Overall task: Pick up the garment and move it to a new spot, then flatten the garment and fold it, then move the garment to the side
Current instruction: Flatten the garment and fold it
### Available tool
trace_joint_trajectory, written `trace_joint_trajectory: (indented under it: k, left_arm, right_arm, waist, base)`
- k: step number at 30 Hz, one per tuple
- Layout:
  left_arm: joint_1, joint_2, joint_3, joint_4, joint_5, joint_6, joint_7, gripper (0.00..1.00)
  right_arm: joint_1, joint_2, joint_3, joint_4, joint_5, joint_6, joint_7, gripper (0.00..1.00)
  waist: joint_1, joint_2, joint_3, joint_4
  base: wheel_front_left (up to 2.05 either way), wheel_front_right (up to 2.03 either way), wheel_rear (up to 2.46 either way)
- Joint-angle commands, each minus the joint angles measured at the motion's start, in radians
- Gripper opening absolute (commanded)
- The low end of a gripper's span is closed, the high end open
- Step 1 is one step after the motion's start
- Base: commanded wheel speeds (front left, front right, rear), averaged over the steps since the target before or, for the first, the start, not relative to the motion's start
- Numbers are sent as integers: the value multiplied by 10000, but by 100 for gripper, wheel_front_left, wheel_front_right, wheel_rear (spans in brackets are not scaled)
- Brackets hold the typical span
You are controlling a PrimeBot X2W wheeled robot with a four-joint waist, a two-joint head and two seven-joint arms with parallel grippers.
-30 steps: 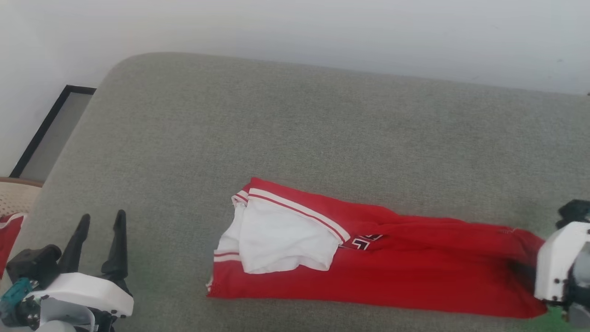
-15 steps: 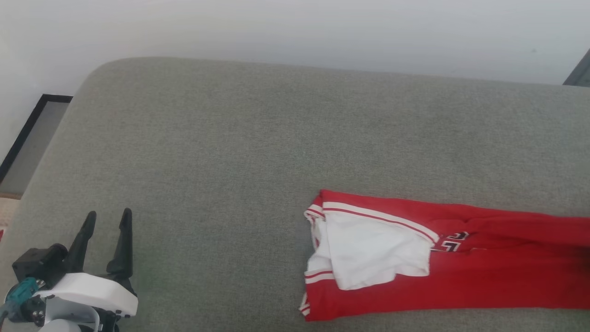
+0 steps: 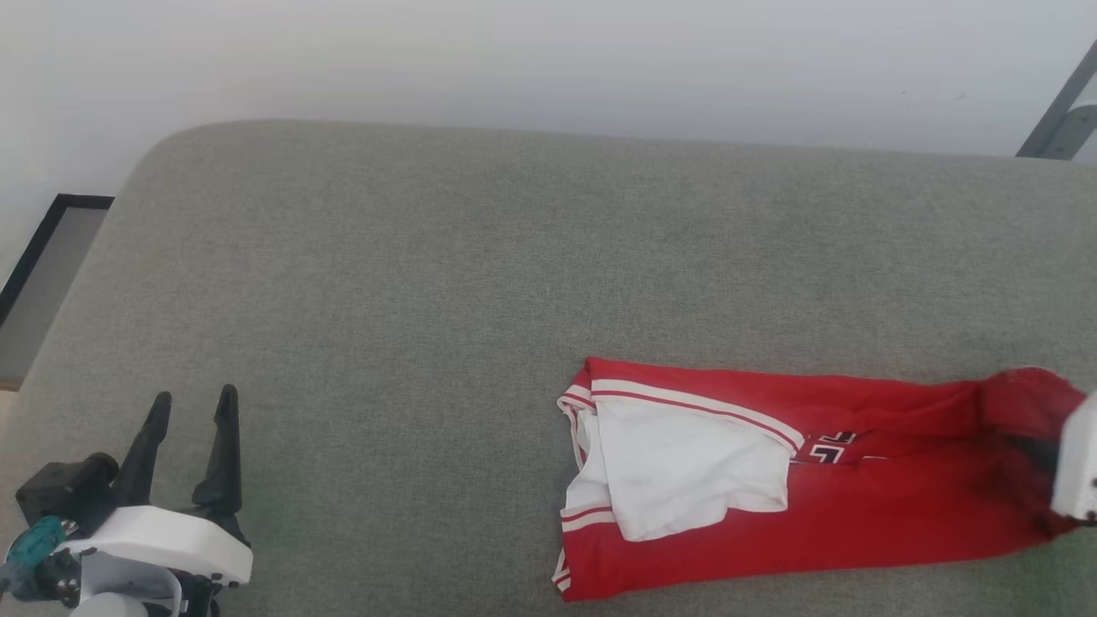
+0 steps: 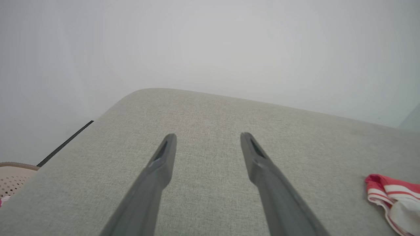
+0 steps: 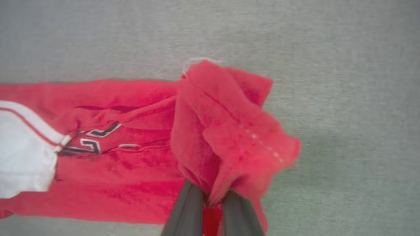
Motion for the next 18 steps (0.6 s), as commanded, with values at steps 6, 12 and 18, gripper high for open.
trace_joint_trajectory:
  k: [6, 12, 18]
  left_arm:
    - [-91, -130, 54, 98, 158, -126, -38, 100]
    - [-321, -230, -157, 293, 252, -204, -38, 100]
    - [-647, -337, -473, 564, 287, -269, -38, 100]
  right_arm:
    - [397, 485, 1091, -2009, 199, 2, 391, 0]
    - [120, 1237, 2187, -2654, 44, 2, 576, 0]
    - [-259, 1882, 3235, -2367, -85, 2, 442, 0]
  waist:
    - [0, 1, -135, 105]
    - [0, 1, -262, 457]
    - [0, 1, -332, 920]
  base:
    - [0, 0, 0]
    - [0, 0, 0]
    - [0, 0, 0]
